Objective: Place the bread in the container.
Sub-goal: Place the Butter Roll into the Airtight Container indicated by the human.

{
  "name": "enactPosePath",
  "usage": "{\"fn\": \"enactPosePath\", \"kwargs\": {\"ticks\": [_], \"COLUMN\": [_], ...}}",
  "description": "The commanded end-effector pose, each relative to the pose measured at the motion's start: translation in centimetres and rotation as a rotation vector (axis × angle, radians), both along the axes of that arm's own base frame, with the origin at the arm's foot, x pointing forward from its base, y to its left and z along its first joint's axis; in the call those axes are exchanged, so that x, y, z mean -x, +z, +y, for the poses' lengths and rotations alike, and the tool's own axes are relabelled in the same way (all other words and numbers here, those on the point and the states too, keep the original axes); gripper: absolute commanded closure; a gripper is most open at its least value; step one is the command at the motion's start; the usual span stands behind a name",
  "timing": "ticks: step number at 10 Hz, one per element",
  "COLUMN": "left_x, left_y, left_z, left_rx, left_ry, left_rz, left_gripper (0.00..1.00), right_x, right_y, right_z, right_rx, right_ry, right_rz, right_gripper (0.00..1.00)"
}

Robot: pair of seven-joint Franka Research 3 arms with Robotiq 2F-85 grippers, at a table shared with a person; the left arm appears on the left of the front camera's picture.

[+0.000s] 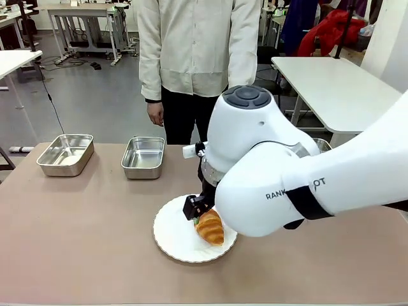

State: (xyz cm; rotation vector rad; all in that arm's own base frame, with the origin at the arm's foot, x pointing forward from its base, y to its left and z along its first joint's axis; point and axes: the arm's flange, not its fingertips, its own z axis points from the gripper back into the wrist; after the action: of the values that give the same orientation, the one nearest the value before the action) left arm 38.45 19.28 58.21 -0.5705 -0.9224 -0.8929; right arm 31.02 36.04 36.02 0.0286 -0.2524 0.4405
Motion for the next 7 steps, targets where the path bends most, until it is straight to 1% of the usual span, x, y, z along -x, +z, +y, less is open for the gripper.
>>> {"fn": "enactPosePath", "kwargs": {"ticks": [1, 3, 5, 7], "left_x": [0.1, 0.1, 0.1, 0.1], "left_y": [0.2, 0.2, 0.2, 0.2], "left_z": [0.0, 0.0, 0.0, 0.0], "left_rx": [0.014, 0.014, 0.014, 0.014], "left_ry": [-0.008, -0.008, -0.008, -0.008], "left_rz": [-0.014, -0.014, -0.014, -0.014], "left_gripper": [0.00, 0.00, 0.00, 0.00], "right_x": [-1.3, -1.9, -2.3, -2.6], "right_y": [-1.9, -3.7, -4.5, -5.7], "right_z": [2.5, 3.2, 3.2, 3.4], "right_rx": [0.007, 0.026, 0.020, 0.043], "right_ry": [-0.043, -0.080, -0.111, -0.120], "right_rz": [-0.027, -0.018, -0.022, -0.007], "right_gripper": [0.00, 0.00, 0.00, 0.00]}}
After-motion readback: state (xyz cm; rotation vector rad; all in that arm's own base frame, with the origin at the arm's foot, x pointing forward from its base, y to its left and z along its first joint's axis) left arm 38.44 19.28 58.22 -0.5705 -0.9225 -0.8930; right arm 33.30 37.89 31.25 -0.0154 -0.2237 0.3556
